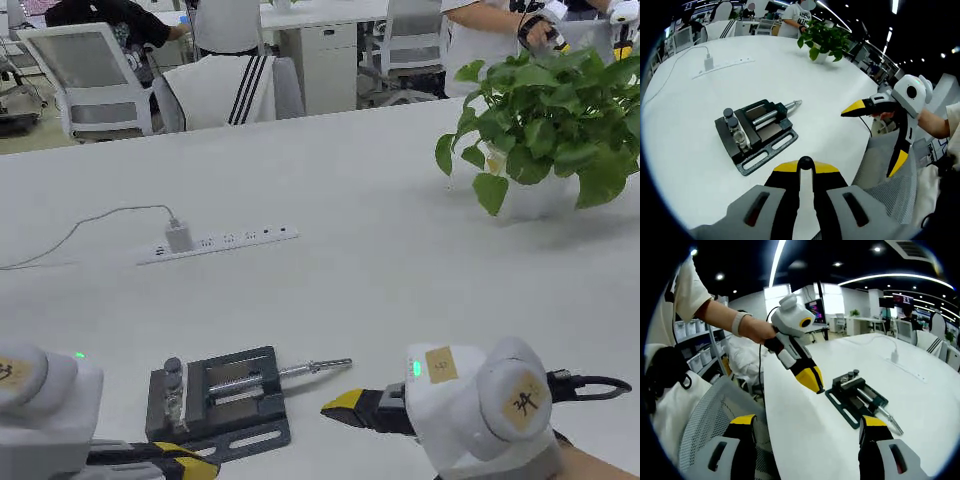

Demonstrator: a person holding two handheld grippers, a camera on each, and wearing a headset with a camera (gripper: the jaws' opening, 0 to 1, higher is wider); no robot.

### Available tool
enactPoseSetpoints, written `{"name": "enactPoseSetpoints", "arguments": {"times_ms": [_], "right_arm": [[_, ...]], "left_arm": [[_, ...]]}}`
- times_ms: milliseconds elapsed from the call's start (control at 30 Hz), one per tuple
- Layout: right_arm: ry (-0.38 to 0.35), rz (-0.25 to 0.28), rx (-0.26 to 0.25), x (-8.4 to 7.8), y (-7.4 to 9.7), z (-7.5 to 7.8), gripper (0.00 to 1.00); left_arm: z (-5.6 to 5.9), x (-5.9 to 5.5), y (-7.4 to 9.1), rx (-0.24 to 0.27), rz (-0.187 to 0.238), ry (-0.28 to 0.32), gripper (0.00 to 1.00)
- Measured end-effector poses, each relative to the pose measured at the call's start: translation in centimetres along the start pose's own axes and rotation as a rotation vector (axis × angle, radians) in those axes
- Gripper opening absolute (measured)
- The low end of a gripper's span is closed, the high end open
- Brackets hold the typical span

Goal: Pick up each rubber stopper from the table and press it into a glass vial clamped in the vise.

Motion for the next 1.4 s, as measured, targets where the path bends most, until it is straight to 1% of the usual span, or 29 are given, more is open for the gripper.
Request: {"name": "enactPoseSetpoints", "arguments": {"times_ms": [33,133,167,267,300,367,433,467,533,567,600,633,667,700,733,767,833,900,933,967,1033,1067,1100,1133,1200,1233,1333,1367,1400], "right_arm": [[0.003,0.003,0.003,0.2,-0.2,-0.1,0.82],[0.019,0.022,0.014,1.1,-0.8,-0.6,0.82],[0.025,0.026,0.015,1.4,-0.9,-0.6,0.82],[0.054,0.037,0.008,1.9,-1.2,-0.5,0.81],[0.060,0.043,0.002,2.2,-1.2,-0.3,0.81],[0.057,0.059,-0.003,2.5,-1.1,-0.1,0.80],[0.055,0.077,-0.006,3.0,-0.9,0.1,0.80],[0.055,0.087,-0.009,3.3,-0.8,0.1,0.80],[0.062,0.102,-0.017,3.7,-0.6,0.2,0.79],[0.069,0.115,-0.021,4.1,-0.4,0.2,0.79],[0.073,0.125,-0.022,4.3,-0.3,0.2,0.79],[0.078,0.138,-0.024,4.6,-0.1,0.1,0.78],[0.079,0.147,-0.026,4.8,0.0,0.1,0.77],[0.084,0.158,-0.029,5.1,0.2,0.1,0.77],[0.092,0.174,-0.033,5.4,0.4,0.1,0.76],[0.094,0.179,-0.034,5.5,0.5,0.0,0.75],[0.103,0.193,-0.040,5.9,0.7,0.0,0.73],[0.110,0.202,-0.041,6.1,1.0,-0.1,0.71],[0.114,0.206,-0.039,6.2,1.0,-0.2,0.69],[0.123,0.214,-0.038,6.3,1.1,-0.2,0.66],[0.131,0.219,-0.034,6.5,1.2,-0.3,0.60],[0.137,0.223,-0.028,6.6,1.3,-0.4,0.57],[0.141,0.225,-0.025,6.6,1.3,-0.5,0.54],[0.152,0.231,-0.018,6.8,1.4,-0.6,0.49],[0.164,0.236,-0.014,6.9,1.5,-0.7,0.43],[0.178,0.241,-0.013,7.0,1.5,-0.7,0.40],[0.197,0.242,-0.003,7.1,1.5,-0.8,0.35],[0.207,0.241,-0.001,7.1,1.5,-0.8,0.33],[0.221,0.250,0.000,7.1,1.5,-0.8,0.31]], "left_arm": [[0.2,0.0,0.3,-0.006,0.004,0.000,0.05],[0.8,0.4,1.2,-0.031,0.047,0.027,0.05],[1.0,0.4,1.4,-0.037,0.055,0.035,0.05],[1.3,0.4,2.0,-0.058,0.073,0.044,0.05],[1.5,0.4,2.3,-0.073,0.083,0.052,0.05],[1.8,0.4,2.6,-0.095,0.100,0.069,0.05],[2.3,0.6,2.9,-0.138,0.132,0.108,0.05],[2.6,0.7,3.0,-0.170,0.153,0.123,0.05],[2.9,0.9,3.2,-0.209,0.175,0.155,0.05],[3.1,1.1,3.3,-0.245,0.198,0.163,0.05],[3.2,1.2,3.4,-0.265,0.210,0.175,0.05],[3.4,1.3,3.5,-0.293,0.229,0.204,0.05],[3.6,1.5,3.5,-0.326,0.242,0.214,0.05],[3.6,1.6,3.5,-0.337,0.258,0.221,0.05],[3.8,1.6,3.5,-0.360,0.265,0.240,0.05],[3.9,1.7,3.5,-0.378,0.277,0.249,0.05],[4.0,1.8,3.4,-0.415,0.298,0.290,0.05],[4.2,2.0,3.3,-0.450,0.323,0.317,0.05],[4.5,2.0,3.3,-0.474,0.323,0.335,0.05],[4.6,2.0,3.3,-0.498,0.334,0.340,0.05],[5.0,2.0,3.3,-0.544,0.335,0.389,0.05],[5.0,2.1,3.3,-0.567,0.344,0.408,0.05],[5.1,2.0,3.3,-0.583,0.343,0.422,0.05],[5.1,1.9,3.2,-0.588,0.344,0.434,0.05],[5.3,1.9,3.2,-0.622,0.338,0.473,0.05],[5.3,1.9,3.2,-0.634,0.346,0.490,0.05],[5.4,1.9,3.2,-0.668,0.356,0.530,0.05],[5.3,1.9,3.2,-0.672,0.361,0.536,0.05],[5.3,1.9,3.2,-0.687,0.366,0.552,0.05]]}}
Point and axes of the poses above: the centre of the closed fingertips' face, and the gripper's own axes: y roughly backward along the fingers, z roughly to its right, x roughly out of its top, the point moved 6 cm from there along y, roughly backward along the fingers, and after that the axes turned 2 degrees about -x, right-handed, at the moved point
